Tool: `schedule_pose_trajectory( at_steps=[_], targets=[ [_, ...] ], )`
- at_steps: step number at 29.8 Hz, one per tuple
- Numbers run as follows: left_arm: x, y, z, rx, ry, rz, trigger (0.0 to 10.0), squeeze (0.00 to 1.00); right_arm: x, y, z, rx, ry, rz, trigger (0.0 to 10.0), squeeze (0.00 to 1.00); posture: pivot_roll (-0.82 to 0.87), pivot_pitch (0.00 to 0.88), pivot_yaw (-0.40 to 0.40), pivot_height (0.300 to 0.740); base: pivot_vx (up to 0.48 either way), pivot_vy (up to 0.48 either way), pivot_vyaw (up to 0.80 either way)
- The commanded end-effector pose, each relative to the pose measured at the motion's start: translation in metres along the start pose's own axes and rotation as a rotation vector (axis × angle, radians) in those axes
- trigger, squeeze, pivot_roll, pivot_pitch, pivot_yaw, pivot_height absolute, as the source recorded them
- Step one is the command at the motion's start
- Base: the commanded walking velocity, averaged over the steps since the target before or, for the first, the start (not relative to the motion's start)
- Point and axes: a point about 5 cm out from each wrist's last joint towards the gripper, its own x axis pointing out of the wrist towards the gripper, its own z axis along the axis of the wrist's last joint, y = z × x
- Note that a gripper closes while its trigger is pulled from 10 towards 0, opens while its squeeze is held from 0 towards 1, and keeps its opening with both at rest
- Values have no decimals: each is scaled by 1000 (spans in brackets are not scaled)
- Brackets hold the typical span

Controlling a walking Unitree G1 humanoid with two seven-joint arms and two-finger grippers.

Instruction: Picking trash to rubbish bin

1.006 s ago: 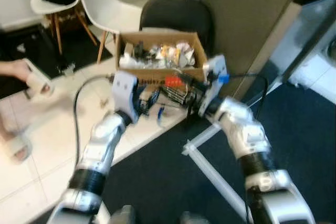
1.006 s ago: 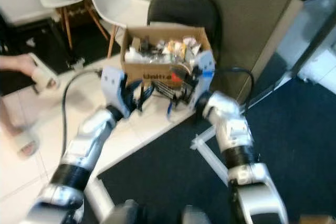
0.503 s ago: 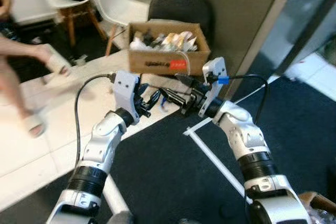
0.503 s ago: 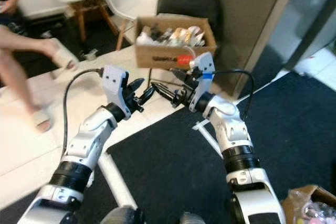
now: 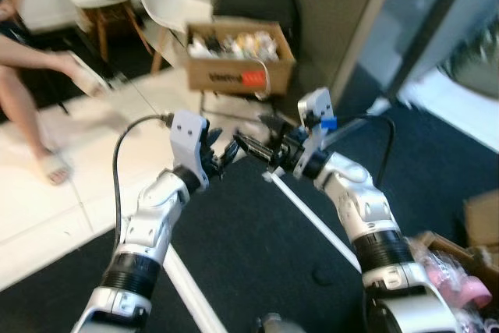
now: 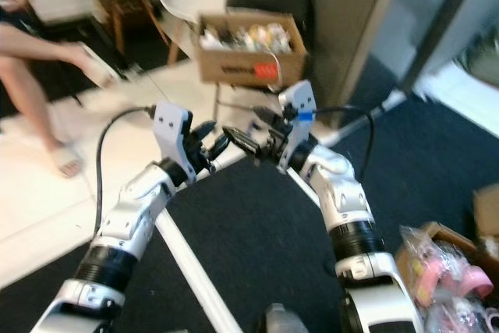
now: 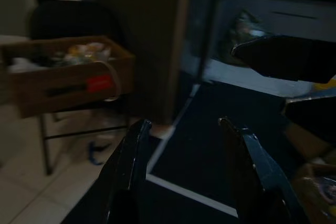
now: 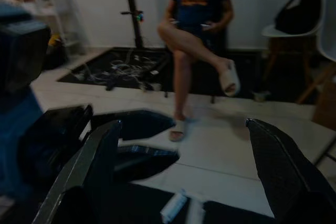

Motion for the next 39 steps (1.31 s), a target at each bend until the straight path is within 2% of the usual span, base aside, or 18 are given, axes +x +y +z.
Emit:
schedule_pose_trajectory(
  at_steps=[1,12,39],
  targets=[
    [1,0,-1,-1,6,-6,10000,0,-3,-3,0,-13,5,-13,10000,0,-25,0,-30,740,0,0,0],
    [2,0,-1,-4,7,-7,10000,0,-3,-2,0,-44,18,-7,10000,0,-28,0,-30,740,0,0,44],
    [2,0,-1,-3,9,-10,10000,0,-3,-1,-2,-63,26,3,10000,0,-26,0,-34,740,0,0,794]
  ],
)
